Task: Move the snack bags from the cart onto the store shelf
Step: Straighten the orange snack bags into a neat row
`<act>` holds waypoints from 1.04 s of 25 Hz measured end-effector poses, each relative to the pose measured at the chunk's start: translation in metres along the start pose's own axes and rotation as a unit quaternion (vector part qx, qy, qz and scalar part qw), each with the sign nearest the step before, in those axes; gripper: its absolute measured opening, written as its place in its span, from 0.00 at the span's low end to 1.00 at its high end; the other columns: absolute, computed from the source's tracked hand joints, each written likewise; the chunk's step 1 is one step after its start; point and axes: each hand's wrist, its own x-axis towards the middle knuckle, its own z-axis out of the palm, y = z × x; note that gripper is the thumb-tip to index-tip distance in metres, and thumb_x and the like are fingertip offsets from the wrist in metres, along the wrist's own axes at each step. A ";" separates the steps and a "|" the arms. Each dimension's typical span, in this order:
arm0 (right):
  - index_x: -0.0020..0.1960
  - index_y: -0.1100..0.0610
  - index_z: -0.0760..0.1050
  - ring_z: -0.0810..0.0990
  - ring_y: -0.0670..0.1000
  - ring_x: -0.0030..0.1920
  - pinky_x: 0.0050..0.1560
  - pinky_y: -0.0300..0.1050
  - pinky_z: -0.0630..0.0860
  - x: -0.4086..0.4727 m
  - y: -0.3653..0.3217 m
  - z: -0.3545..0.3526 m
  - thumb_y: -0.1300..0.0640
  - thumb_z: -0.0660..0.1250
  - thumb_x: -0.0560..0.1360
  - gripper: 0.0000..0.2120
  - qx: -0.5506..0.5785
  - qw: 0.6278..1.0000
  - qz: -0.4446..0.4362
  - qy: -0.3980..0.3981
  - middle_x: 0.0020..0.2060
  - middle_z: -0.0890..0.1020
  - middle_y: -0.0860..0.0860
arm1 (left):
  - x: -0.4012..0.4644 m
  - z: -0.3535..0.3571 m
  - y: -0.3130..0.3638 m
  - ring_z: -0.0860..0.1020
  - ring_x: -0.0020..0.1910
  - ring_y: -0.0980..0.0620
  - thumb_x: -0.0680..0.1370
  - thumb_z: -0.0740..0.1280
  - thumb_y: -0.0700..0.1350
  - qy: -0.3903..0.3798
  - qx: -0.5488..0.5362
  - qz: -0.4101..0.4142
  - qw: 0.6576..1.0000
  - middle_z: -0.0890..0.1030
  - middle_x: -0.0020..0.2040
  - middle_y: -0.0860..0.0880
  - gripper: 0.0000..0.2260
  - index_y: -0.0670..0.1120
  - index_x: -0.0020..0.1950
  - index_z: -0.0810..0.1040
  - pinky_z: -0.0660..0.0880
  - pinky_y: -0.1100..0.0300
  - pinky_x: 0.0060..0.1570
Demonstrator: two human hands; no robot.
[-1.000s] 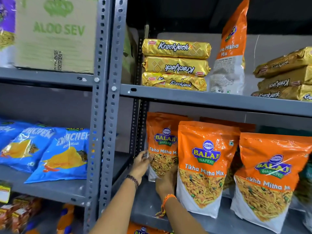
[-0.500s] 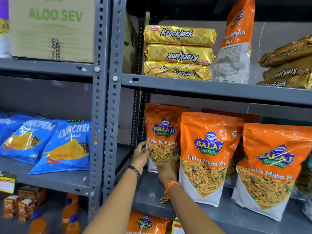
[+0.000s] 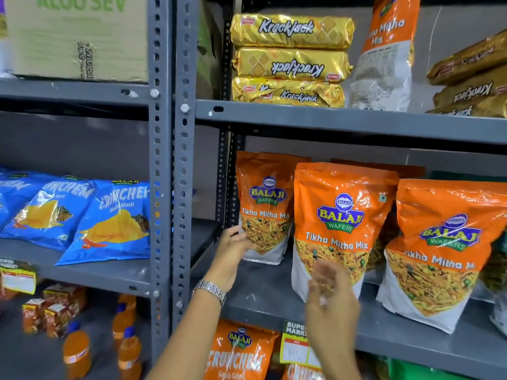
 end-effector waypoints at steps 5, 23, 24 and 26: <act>0.76 0.63 0.61 0.67 0.62 0.74 0.73 0.58 0.65 0.037 0.040 -0.045 0.61 0.68 0.78 0.30 -0.094 0.991 0.035 0.094 0.73 0.68 0.60 | -0.024 0.046 -0.023 0.74 0.70 0.50 0.53 0.86 0.48 -0.202 0.182 0.001 0.962 0.76 0.69 0.49 0.52 0.49 0.74 0.66 0.72 0.49 0.71; 0.69 0.51 0.70 0.78 0.51 0.65 0.64 0.53 0.78 0.047 0.041 0.016 0.62 0.65 0.80 0.19 0.024 0.976 0.078 -0.204 0.64 0.80 0.51 | -0.041 -0.003 -0.005 0.75 0.54 0.62 0.69 0.78 0.33 -0.016 0.309 0.080 0.948 0.74 0.54 0.59 0.33 0.50 0.62 0.61 0.74 0.74 0.40; 0.68 0.51 0.70 0.79 0.51 0.64 0.61 0.51 0.79 0.048 0.037 0.016 0.62 0.65 0.80 0.18 0.049 0.969 0.091 -0.223 0.64 0.80 0.52 | -0.039 -0.008 -0.005 0.75 0.56 0.59 0.69 0.78 0.33 -0.009 0.303 0.082 0.949 0.74 0.55 0.59 0.34 0.50 0.62 0.61 0.74 0.73 0.40; 0.67 0.53 0.70 0.80 0.49 0.60 0.53 0.39 0.79 0.060 0.022 0.012 0.61 0.66 0.80 0.16 0.092 0.959 0.110 -0.243 0.62 0.81 0.52 | -0.035 -0.018 -0.007 0.75 0.61 0.54 0.67 0.80 0.34 -0.002 0.295 0.081 0.952 0.75 0.58 0.55 0.35 0.51 0.63 0.61 0.76 0.70 0.45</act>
